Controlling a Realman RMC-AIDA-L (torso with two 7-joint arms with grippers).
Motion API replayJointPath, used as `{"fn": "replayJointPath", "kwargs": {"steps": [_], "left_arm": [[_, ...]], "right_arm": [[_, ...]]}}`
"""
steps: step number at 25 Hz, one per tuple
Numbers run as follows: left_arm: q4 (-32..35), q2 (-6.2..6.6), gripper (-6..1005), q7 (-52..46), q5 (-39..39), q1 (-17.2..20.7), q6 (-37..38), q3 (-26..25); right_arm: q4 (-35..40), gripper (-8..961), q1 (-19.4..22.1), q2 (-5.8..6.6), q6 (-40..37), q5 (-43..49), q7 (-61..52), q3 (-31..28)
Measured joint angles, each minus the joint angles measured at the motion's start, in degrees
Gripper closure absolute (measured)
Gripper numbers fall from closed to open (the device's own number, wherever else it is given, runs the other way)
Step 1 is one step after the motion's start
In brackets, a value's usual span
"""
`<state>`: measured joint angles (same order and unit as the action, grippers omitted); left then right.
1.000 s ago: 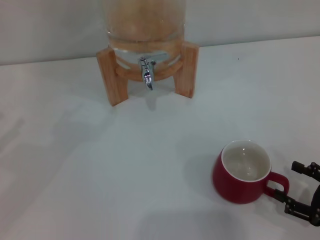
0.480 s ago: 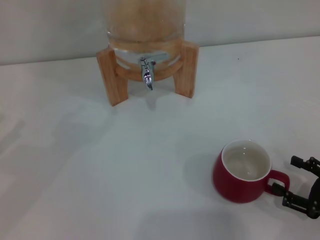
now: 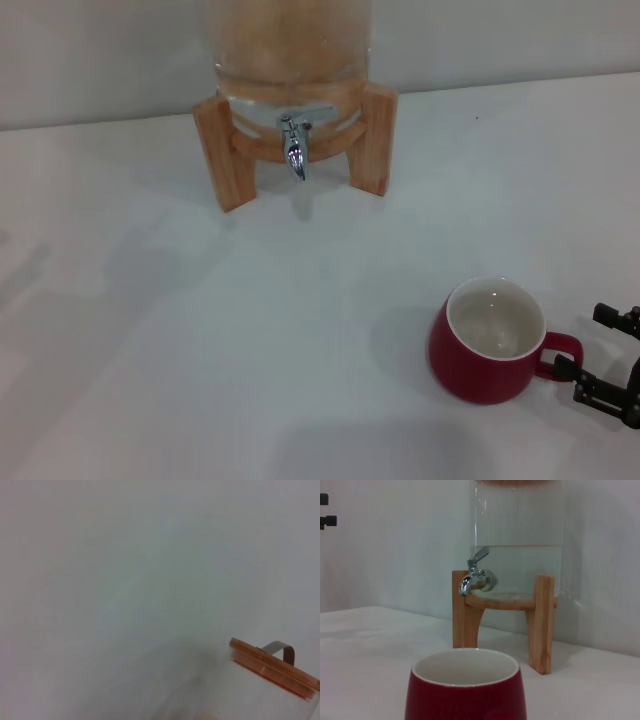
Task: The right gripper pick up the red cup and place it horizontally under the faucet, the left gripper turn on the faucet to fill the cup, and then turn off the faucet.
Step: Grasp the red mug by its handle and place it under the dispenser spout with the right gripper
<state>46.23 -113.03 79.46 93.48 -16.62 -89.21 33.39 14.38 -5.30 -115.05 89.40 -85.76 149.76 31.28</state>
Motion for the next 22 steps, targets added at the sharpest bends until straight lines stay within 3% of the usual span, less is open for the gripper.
{"fn": "replayJointPath", "kwargs": {"steps": [22], "left_arm": [[0.0, 0.01, 196, -0.1, 0.2, 0.0, -0.1, 0.0]], "right_arm": [[-0.1, 146, -0.4, 0.00, -1.4, -1.4, -0.5, -0.8]]}}
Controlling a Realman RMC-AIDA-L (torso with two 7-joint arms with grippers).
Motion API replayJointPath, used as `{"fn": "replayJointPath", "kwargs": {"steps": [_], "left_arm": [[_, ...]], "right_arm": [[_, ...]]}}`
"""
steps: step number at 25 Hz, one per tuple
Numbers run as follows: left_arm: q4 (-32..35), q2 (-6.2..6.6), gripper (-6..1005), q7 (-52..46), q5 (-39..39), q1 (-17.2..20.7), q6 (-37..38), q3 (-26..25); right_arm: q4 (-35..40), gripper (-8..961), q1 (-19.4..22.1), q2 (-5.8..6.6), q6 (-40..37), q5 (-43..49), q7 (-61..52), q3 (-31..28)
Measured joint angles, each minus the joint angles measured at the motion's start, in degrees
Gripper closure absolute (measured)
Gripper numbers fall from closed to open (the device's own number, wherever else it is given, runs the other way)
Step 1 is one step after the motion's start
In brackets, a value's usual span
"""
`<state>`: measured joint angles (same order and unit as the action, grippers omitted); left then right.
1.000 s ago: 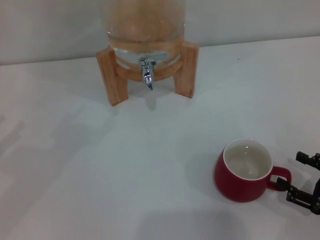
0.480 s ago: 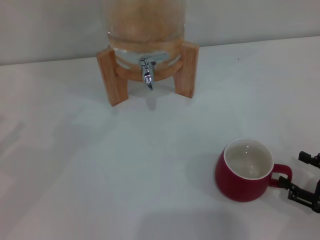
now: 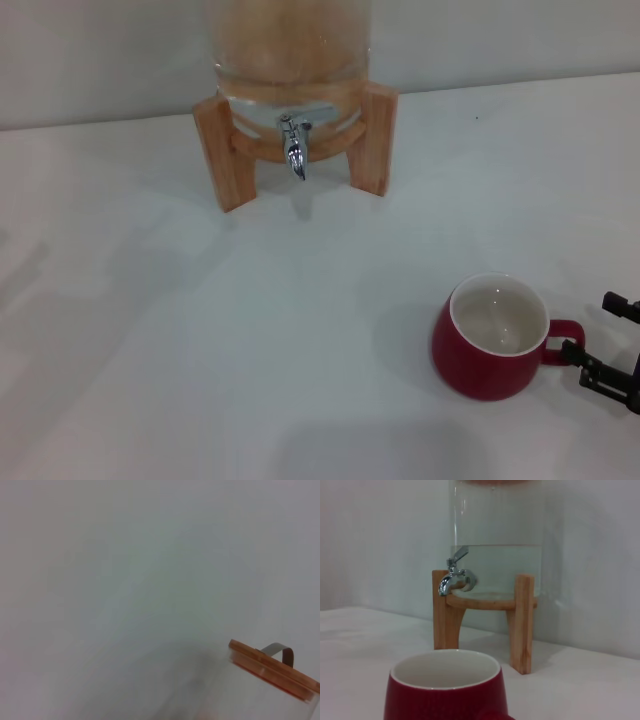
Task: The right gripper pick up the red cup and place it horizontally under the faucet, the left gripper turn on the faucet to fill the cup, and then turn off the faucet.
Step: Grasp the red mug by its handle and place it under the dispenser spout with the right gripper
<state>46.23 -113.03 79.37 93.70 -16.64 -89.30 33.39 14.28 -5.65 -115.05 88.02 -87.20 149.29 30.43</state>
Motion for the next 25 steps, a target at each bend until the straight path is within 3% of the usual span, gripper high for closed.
{"fn": "replayJointPath", "kwargs": {"steps": [14, 25], "left_arm": [[0.0, 0.00, 196, 0.0, 0.2, -0.2, 0.0, 0.0], [0.1, 0.00, 196, 0.0, 0.2, -0.1, 0.0, 0.0]], "right_arm": [[-0.3, 146, -0.5, -0.07, -1.1, 0.0, -0.3, -0.7], [-0.8, 252, -1.0, -0.09, -1.0, 0.0, 0.1, -0.7]]}}
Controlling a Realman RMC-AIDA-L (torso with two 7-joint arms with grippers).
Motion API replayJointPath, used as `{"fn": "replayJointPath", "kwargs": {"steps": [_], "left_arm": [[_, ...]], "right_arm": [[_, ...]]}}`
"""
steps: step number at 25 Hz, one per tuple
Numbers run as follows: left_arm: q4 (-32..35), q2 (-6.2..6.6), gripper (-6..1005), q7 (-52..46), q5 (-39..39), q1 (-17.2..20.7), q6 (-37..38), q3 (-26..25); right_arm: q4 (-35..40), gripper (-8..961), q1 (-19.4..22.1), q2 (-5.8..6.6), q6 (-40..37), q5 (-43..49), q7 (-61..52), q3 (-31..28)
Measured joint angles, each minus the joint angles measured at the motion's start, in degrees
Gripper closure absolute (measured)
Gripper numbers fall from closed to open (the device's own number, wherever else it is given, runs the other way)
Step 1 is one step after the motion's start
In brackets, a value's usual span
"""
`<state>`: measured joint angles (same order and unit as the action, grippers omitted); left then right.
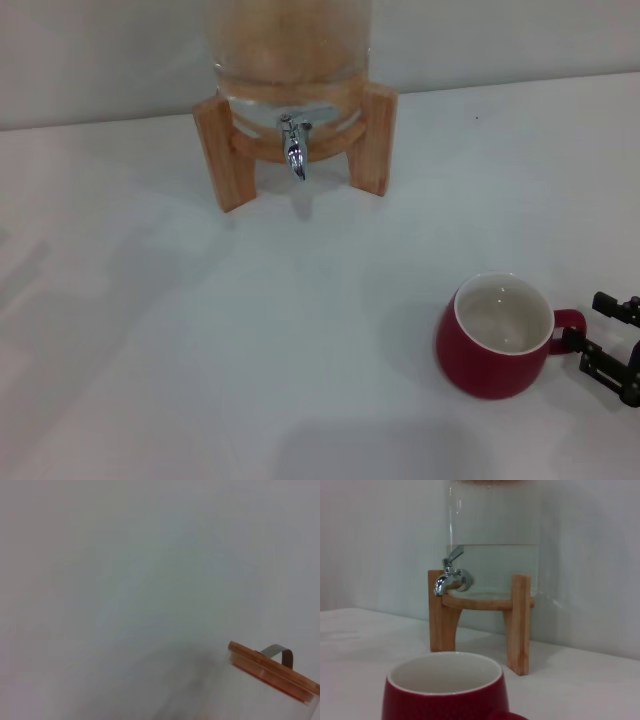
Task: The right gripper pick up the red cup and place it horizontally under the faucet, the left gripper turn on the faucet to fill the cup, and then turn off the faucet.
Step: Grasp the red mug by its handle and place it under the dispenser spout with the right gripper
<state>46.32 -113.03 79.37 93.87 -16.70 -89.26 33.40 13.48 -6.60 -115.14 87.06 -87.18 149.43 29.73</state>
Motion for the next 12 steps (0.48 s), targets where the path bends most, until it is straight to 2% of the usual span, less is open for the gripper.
{"fn": "replayJointPath", "kwargs": {"steps": [5, 12], "left_arm": [[0.0, 0.00, 196, 0.0, 0.0, 0.1, 0.1, 0.0], [0.0, -0.07, 197, 0.0, 0.0, 0.1, 0.1, 0.0]], "right_arm": [[0.0, 482, -0.3, 0.00, 0.4, 0.0, 0.1, 0.3], [-0.3, 629, -0.9, -0.07, 1.3, 0.0, 0.3, 0.3]]}}
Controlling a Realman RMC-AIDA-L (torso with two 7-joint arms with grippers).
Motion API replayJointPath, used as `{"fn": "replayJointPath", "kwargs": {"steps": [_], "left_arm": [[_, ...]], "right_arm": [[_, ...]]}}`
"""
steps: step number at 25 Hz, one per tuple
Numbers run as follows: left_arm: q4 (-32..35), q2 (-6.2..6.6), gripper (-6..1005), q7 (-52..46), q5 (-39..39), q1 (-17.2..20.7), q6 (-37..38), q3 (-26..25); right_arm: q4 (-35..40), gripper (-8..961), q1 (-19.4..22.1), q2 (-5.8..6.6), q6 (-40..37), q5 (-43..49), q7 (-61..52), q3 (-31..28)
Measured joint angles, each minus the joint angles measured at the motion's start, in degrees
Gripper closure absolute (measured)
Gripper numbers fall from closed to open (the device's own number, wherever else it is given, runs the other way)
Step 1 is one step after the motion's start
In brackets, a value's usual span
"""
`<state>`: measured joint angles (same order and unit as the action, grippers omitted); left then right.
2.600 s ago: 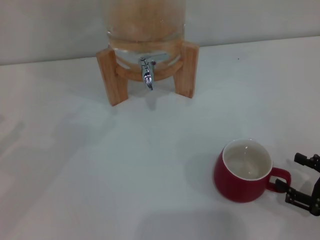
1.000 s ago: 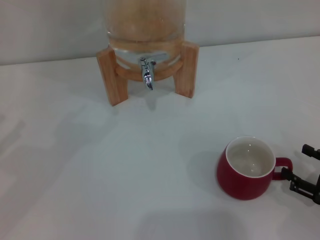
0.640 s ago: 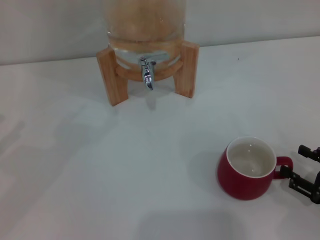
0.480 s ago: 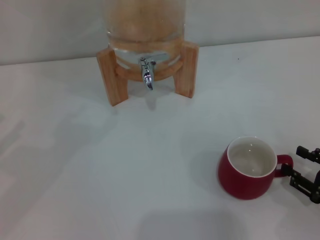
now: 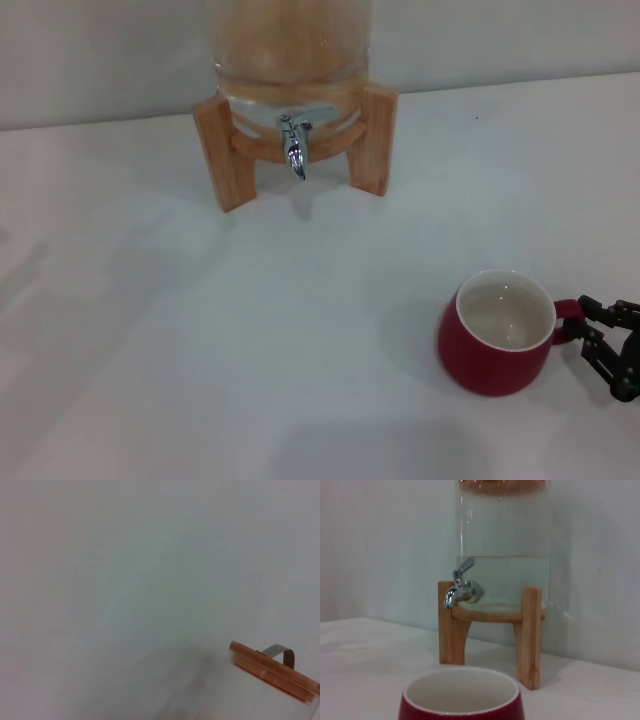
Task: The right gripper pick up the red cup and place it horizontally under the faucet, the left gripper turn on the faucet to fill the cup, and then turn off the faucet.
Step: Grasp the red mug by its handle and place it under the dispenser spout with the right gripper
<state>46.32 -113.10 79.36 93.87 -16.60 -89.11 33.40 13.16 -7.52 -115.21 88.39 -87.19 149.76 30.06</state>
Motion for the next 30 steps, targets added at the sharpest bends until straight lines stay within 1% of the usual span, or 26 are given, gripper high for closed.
{"fn": "replayJointPath", "kwargs": {"steps": [4, 10, 17, 24, 30], "left_arm": [[0.0, -0.02, 197, 0.0, 0.0, 0.1, 0.0, 0.0], [0.0, -0.10, 197, 0.0, 0.0, 0.2, -0.1, 0.0], [0.0, -0.28, 197, -0.1, 0.0, 0.6, -0.1, -0.1], [0.0, -0.35, 197, -0.1, 0.0, 0.6, -0.2, -0.1], [0.0, -0.41, 197, -0.1, 0.0, 0.6, -0.2, -0.1]], "right_arm": [[-1.1, 713, -0.6, -0.02, 0.5, 0.0, 0.2, -0.2], [-1.4, 774, -0.8, -0.02, 0.7, 0.0, 0.7, 0.0], [-2.7, 801, -0.8, -0.02, 0.9, -1.5, 1.0, -0.4], [-2.8, 805, -0.9, -0.02, 1.0, -2.2, 0.8, -0.4], [-4.1, 806, -1.8, -0.07, 1.4, -3.5, 1.3, -0.3]]}}
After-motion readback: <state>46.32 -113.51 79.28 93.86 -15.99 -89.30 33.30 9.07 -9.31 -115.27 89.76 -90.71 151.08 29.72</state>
